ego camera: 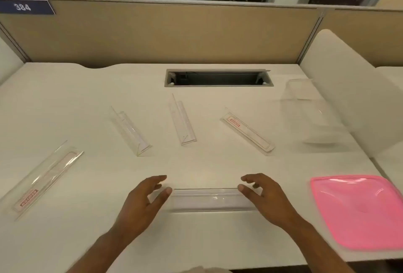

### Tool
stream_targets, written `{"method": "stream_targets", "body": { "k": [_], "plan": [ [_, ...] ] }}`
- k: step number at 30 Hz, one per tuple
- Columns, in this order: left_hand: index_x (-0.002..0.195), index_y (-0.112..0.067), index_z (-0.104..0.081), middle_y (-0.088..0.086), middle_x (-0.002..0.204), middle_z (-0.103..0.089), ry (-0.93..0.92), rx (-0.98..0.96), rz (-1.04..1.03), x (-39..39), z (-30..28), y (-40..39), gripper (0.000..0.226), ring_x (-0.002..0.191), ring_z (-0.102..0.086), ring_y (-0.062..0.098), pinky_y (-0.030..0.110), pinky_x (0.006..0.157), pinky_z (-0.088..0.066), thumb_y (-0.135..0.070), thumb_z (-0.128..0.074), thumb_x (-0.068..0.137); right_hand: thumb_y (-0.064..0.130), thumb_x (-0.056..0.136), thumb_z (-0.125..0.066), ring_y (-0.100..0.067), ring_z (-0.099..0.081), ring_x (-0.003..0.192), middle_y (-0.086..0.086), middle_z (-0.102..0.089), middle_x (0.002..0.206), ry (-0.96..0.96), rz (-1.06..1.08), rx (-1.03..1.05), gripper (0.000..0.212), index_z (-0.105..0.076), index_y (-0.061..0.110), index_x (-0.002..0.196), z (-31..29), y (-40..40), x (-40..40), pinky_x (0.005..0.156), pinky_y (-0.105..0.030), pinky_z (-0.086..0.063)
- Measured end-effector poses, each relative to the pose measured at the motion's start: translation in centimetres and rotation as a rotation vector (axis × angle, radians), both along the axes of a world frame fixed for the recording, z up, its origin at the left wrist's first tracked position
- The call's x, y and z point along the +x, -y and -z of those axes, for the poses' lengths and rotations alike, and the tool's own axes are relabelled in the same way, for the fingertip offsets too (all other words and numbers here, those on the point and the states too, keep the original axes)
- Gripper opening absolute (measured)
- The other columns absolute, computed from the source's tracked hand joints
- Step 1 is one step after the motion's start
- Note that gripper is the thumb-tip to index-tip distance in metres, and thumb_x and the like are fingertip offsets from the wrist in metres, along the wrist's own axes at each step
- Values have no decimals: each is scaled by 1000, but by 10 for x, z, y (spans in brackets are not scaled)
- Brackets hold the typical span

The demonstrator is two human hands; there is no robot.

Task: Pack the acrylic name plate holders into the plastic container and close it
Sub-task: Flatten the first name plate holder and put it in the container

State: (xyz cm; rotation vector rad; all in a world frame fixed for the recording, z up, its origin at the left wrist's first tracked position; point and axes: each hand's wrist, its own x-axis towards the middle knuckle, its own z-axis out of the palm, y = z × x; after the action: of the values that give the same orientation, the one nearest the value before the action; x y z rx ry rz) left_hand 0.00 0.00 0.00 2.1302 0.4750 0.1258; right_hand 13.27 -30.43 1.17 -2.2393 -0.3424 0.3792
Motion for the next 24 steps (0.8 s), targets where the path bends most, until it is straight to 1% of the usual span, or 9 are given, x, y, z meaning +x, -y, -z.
{"method": "stream_targets", "body": {
  "k": [2,3,7,9,11,15,18,22,24],
  "plan": [
    [117,-42,-61,-29,120,-61,-12,-11,22,2,-1,6,47,110,-54,-17,11,72,-46,-65,-59,77,44,83,-70,0,-57,94,21,-62,105,-57,-17,16,21,-63,42,104,-3,2,-3,71,-12,-40],
    [117,-42,-61,-30,120,-60,-15,13,35,2,-3,9,46,110,-53,-17,11,73,-46,-64,-59,77,41,83,-72,0,-58,91,20,-63,103,-66,-37,10,21,-64,41,103,-2,5,-4,70,-11,-40],
    [122,-40,-61,-29,128,-54,-18,128,98,4,-7,23,43,115,-52,-9,16,95,-43,-55,-64,82,25,85,-73,-6,-59,81,13,-67,94,-70,-86,-30,12,-69,33,92,-1,10,-9,68,-10,-43],
    [124,-39,-61,-27,131,-53,-34,163,126,6,-9,28,42,119,-51,-5,22,101,-43,-50,-68,84,18,87,-70,-9,-60,78,11,-68,91,-74,-92,-35,11,-72,28,91,-1,11,-8,69,-11,-44],
    [125,-39,-60,-27,132,-51,-32,200,148,8,-11,33,42,121,-49,-3,24,102,-43,-49,-69,84,15,88,-69,-8,-60,77,11,-69,89,-71,-104,-27,12,-73,25,91,-2,11,-8,70,-13,-46],
    [126,-40,-58,-34,129,-45,-18,254,154,10,-14,43,47,120,-44,-8,10,100,-31,-47,-72,82,11,88,-68,-2,-62,82,10,-70,84,-23,-125,31,13,-75,22,91,-3,13,-7,74,-14,-48],
    [126,-35,-61,-31,126,-46,16,326,155,11,-17,51,48,118,-44,-6,14,102,-30,-42,-75,81,9,87,-69,-3,-64,83,11,-70,83,4,-124,91,14,-75,22,88,-7,16,-3,73,-14,-48],
    [125,-31,-64,-21,125,-58,110,453,230,19,-27,68,44,119,-51,1,21,104,-34,-40,-74,83,7,86,-69,-7,-64,81,14,-68,81,54,-158,161,16,-75,22,85,-17,17,5,71,-11,-45],
    [123,-31,-64,-19,120,-62,147,487,253,27,-35,81,39,115,-53,3,22,102,-35,-39,-71,86,7,85,-70,-8,-63,77,13,-67,80,79,-191,191,20,-73,27,83,-24,16,9,69,-11,-44]
  ]
}}
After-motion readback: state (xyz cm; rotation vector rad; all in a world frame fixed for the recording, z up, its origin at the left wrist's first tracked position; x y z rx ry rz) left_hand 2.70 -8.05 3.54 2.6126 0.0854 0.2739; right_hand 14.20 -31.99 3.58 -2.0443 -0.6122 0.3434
